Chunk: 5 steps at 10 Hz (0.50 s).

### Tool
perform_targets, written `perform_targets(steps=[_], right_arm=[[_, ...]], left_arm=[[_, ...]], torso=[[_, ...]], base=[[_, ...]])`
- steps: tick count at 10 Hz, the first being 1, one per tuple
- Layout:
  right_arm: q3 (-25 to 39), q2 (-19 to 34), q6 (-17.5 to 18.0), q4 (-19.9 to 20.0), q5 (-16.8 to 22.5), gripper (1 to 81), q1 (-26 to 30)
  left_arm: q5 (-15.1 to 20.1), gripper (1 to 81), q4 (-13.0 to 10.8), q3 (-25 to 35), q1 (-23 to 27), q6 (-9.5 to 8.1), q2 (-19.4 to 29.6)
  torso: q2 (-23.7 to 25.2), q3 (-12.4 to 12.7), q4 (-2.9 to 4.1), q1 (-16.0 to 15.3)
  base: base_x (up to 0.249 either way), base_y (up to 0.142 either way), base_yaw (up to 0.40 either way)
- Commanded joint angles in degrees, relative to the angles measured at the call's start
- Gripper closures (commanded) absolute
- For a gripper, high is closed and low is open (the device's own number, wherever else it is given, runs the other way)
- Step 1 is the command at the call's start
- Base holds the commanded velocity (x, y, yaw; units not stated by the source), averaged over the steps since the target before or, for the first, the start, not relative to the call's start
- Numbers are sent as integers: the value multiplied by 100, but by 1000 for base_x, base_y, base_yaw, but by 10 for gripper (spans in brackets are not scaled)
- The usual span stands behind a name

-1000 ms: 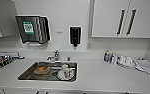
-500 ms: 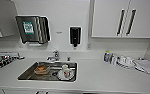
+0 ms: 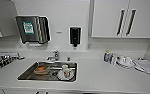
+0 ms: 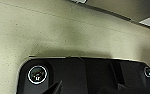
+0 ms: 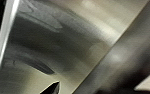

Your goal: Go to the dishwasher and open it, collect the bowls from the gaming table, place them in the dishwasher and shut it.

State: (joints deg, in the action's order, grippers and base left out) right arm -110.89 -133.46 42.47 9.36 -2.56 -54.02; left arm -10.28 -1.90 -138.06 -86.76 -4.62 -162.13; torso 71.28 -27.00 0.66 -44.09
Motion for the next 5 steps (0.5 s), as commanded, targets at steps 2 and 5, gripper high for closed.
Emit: perform_targets(steps=[2,5], right_arm=[[-2,10,-625,-277,1653,10,-316],[24,-8,-846,-268,1636,10,-457]], left_arm=[[79,10,-38,51,251,14,23],[78,10,-38,51,251,14,5]], torso=[[0,0,0,0],[0,2,0,2]], base=[[0,0,0],[0,0,0]])
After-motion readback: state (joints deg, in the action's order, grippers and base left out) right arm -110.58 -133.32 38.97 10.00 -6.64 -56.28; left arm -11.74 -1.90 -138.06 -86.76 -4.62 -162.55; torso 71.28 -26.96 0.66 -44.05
